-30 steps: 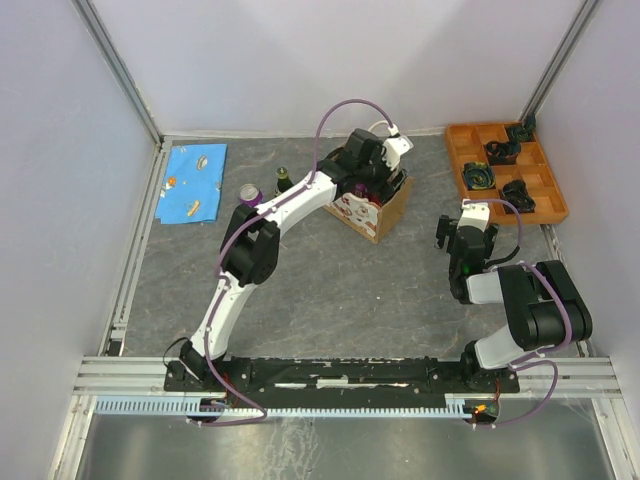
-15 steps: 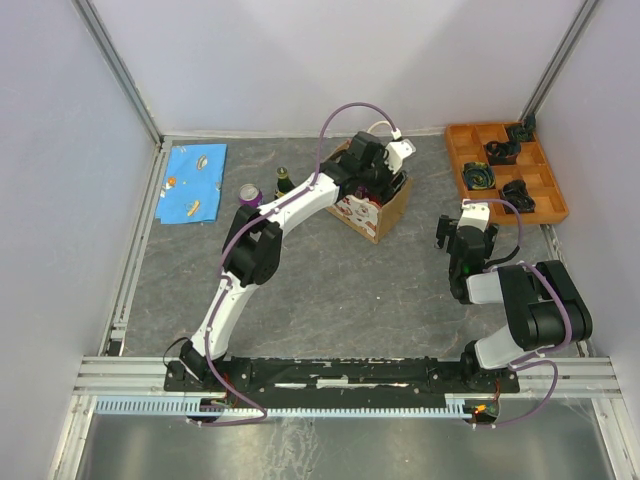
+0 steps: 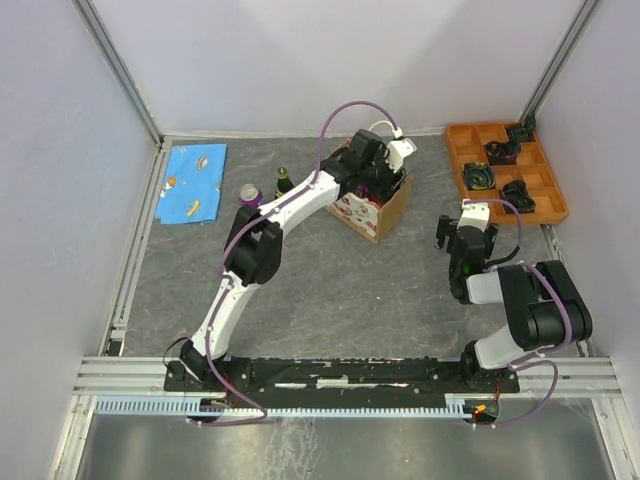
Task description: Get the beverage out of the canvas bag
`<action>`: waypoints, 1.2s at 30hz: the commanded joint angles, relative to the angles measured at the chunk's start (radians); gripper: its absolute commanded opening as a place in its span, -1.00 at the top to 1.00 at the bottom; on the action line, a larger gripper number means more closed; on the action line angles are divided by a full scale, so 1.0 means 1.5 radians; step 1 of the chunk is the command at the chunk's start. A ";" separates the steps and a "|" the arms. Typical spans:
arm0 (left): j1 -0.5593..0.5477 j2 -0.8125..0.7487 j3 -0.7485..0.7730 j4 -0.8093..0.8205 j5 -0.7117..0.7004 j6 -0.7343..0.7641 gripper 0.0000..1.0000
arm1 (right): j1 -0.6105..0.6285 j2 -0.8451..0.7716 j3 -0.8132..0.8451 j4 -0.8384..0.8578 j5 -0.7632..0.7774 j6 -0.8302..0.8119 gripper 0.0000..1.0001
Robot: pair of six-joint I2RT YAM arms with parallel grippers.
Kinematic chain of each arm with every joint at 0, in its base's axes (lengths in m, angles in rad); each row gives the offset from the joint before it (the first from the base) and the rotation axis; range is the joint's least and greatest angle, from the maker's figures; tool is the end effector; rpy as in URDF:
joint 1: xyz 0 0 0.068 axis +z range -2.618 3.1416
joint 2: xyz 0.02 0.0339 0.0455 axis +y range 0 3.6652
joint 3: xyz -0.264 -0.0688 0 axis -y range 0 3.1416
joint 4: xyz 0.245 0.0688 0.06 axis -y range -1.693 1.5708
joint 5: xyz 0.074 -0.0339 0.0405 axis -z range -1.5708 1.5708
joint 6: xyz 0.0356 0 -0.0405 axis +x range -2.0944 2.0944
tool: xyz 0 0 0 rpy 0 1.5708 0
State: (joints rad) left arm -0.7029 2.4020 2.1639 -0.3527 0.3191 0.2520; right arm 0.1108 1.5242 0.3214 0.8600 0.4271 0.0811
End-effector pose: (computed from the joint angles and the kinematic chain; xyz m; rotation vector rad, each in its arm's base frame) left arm 0.4176 -0.3685 0.2319 1.1690 1.8519 -0.6024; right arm 0.2521 0.0132 0.1344 0.2580 1.8735 -0.2773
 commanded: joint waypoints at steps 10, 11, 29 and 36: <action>0.010 -0.082 0.153 -0.113 0.004 -0.002 0.94 | -0.001 -0.005 0.018 0.032 0.001 0.000 -0.98; 0.012 -0.088 0.156 -0.115 0.004 -0.003 0.94 | 0.000 -0.005 0.018 0.032 0.001 0.000 -0.98; 0.052 -0.180 0.193 -0.125 0.008 -0.040 0.94 | 0.000 -0.006 0.018 0.032 0.001 0.000 -0.98; 0.102 -0.230 0.211 -0.115 0.004 -0.061 0.94 | 0.000 -0.006 0.018 0.032 0.001 0.000 -0.98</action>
State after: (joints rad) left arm -0.5961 2.2028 2.4004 -0.6079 0.3283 0.2073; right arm 0.1108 1.5242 0.3214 0.8600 0.4271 0.0811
